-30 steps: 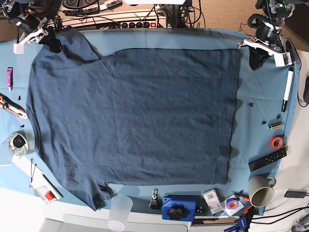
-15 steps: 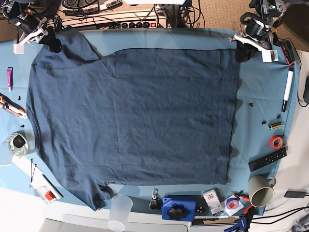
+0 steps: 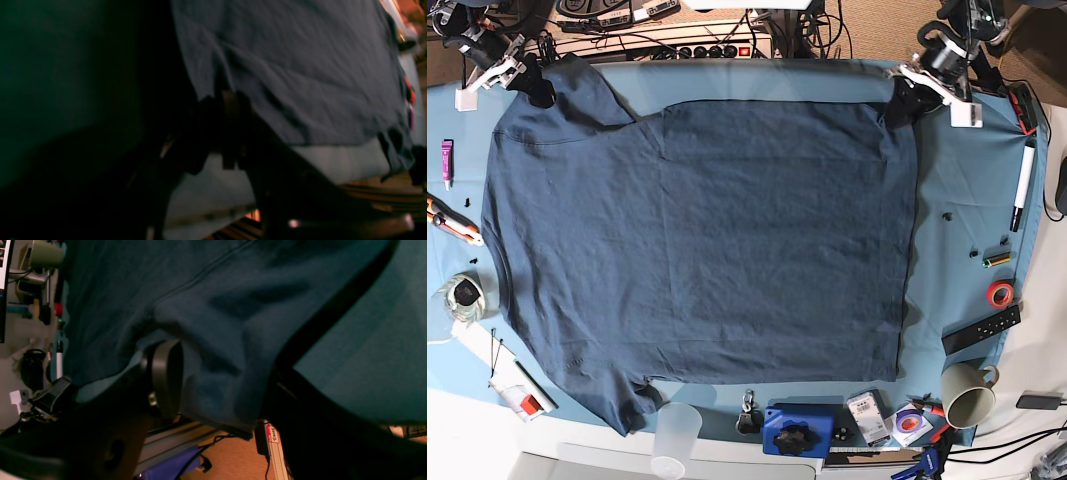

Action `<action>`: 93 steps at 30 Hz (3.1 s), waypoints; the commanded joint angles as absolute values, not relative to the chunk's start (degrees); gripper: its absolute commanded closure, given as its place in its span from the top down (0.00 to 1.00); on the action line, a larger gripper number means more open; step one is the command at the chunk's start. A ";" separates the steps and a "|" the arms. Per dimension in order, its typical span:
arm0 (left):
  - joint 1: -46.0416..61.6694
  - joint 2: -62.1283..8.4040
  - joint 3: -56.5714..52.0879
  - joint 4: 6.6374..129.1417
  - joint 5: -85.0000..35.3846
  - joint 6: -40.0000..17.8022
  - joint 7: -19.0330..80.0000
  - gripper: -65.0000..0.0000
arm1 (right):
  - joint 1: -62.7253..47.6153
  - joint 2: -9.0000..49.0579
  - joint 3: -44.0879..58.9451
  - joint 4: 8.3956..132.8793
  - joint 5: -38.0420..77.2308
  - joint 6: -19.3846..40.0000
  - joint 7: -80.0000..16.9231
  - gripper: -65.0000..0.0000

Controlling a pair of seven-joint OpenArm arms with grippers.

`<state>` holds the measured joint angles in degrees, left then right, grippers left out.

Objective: Fold the T-shirt properly
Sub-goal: 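Lower both grippers to the shirt's shoulder corners and grasp them, then lift the shoulder edge with both grippers and fold it over the shirt body, then lower the folded edge onto the shirt and release both grippers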

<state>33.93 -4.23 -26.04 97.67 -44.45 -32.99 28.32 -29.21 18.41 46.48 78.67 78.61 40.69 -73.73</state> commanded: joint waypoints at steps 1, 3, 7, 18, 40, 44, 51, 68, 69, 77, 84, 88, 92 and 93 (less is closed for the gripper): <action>34.24 -3.73 -26.00 98.13 -44.21 -33.85 28.93 0.20 | -30.15 19.05 46.50 78.70 76.34 40.00 -76.73 0.49; 33.93 -2.81 -26.00 98.13 -44.18 -33.67 28.82 0.19 | -30.11 19.05 46.50 78.70 76.73 40.00 -76.58 0.48; 33.45 -1.91 -26.00 98.13 -44.14 -30.92 28.49 0.04 | -29.69 19.03 46.48 78.70 76.71 40.00 -76.27 0.26; 32.71 -2.70 -26.17 98.39 -42.06 -26.79 30.68 0.00 | -29.87 19.03 47.77 78.70 71.83 40.00 -76.29 0.00; 47.05 -2.55 -31.99 111.50 -44.88 -26.81 34.72 0.00 | -40.38 18.90 58.76 88.90 84.07 40.00 -80.00 0.00; 49.91 -2.57 -35.64 111.66 -48.82 -27.05 35.27 0.00 | -42.92 18.90 61.12 90.06 85.00 40.00 -80.00 0.00; 53.82 -2.59 -40.80 113.62 -55.40 -28.53 38.98 0.00 | -44.42 18.90 62.63 91.22 85.00 40.00 -80.00 0.00; 44.29 -2.81 -40.84 115.83 -51.37 -25.41 38.48 0.00 | -35.20 20.10 61.10 91.11 78.96 40.00 -76.60 0.00; 43.42 -2.94 -40.49 115.83 -50.43 -23.68 38.50 0.00 | -34.63 20.58 60.45 91.11 77.93 40.00 -75.79 0.00; 38.26 -5.61 -32.29 115.83 -38.37 -21.34 32.64 0.00 | -27.27 23.07 54.41 91.11 69.19 40.00 -71.05 0.00; 31.24 -6.66 -27.24 115.55 -33.26 -18.17 32.05 0.00 | -20.12 23.22 48.64 91.11 60.42 40.00 -66.59 0.00; 27.51 -8.23 -21.96 114.41 -26.63 -18.15 31.38 0.00 | -16.34 23.20 43.79 91.07 54.06 40.00 -62.87 0.00; 24.27 -8.95 -21.06 114.26 -23.57 -15.73 30.98 0.00 | -12.99 23.18 41.45 91.07 48.31 40.00 -59.57 0.00; 23.53 -9.28 -21.06 114.21 -23.70 -15.44 31.03 0.00 | -12.23 23.20 41.19 91.07 47.33 40.00 -58.89 0.00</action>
